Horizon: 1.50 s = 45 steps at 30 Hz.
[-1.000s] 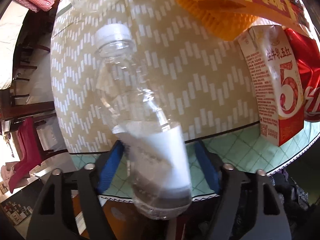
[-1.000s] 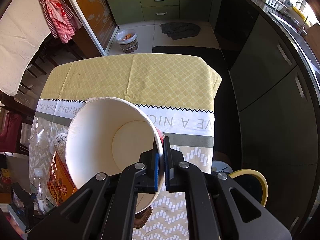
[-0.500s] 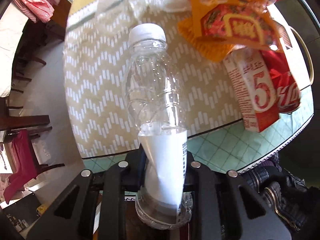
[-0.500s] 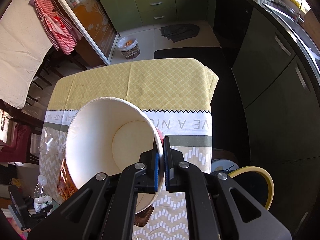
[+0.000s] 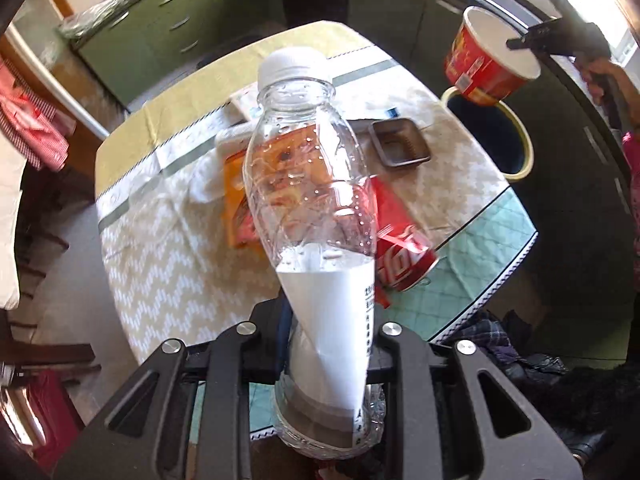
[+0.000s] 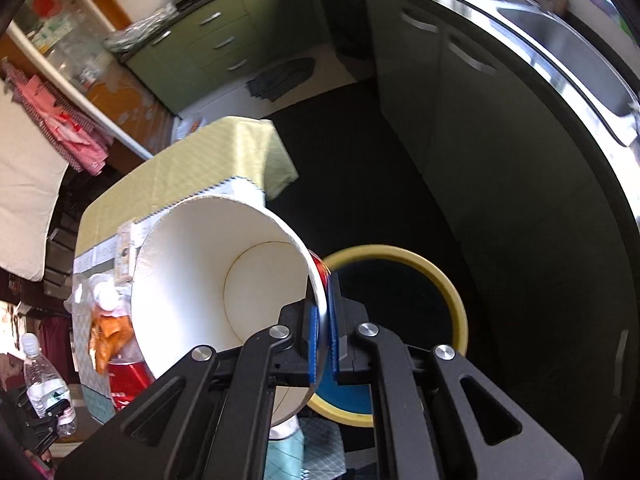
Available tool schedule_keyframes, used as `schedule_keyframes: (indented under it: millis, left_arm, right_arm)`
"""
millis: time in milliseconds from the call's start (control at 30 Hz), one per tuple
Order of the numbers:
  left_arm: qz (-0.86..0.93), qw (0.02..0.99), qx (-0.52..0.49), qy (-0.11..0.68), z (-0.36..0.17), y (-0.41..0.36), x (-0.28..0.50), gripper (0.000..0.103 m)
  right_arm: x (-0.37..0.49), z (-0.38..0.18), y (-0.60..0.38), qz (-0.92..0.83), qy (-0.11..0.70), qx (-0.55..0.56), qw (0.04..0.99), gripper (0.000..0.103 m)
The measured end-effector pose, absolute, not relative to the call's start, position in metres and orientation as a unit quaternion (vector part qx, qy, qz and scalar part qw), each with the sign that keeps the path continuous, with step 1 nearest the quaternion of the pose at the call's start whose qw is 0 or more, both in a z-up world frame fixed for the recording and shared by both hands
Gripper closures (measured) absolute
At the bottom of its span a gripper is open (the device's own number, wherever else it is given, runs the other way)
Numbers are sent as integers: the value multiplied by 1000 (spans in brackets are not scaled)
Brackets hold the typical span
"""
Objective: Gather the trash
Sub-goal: 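Release the bucket into the bin with the right tool while the left tool drops the bottle in, then grasp the red Coca-Cola can with the left tool while the right tool grasps the brown tray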
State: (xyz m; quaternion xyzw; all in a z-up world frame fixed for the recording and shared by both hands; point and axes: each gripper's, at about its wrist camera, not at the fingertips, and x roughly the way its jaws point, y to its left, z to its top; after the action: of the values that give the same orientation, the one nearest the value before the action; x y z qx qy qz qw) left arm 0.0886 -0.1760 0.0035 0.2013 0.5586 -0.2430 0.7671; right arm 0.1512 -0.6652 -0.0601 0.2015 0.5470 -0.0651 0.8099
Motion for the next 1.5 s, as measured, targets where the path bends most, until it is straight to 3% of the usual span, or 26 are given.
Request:
schedule_keyframes:
  millis: [333, 433, 500, 533, 933, 1267, 1500]
  left_arm:
    - [-318, 757, 202, 534, 6, -284, 88, 79]
    - [-332, 752, 204, 533, 1, -302, 87, 79]
    - [-341, 747, 206, 532, -2, -313, 87, 79]
    - [-345, 746, 207, 531, -4, -319, 87, 79]
    - [-421, 726, 214, 500, -21, -438, 89, 78]
    - [-427, 723, 236, 489, -83, -561, 104, 74]
    - [-419, 717, 259, 493, -87, -573, 100, 71]
  right_arm:
    - [139, -188, -702, -94, 603, 236, 756, 96]
    - [144, -205, -702, -98, 611, 231, 751, 91]
    - [143, -203, -703, -109, 609, 213, 757, 80]
    - [141, -198, -703, -112, 605, 208, 761, 79]
    - [35, -105, -732, -131, 508, 216, 824, 79]
    - [-54, -105, -753, -148, 503, 234, 819, 79]
    - [-68, -111, -753, -135, 500, 238, 822, 79]
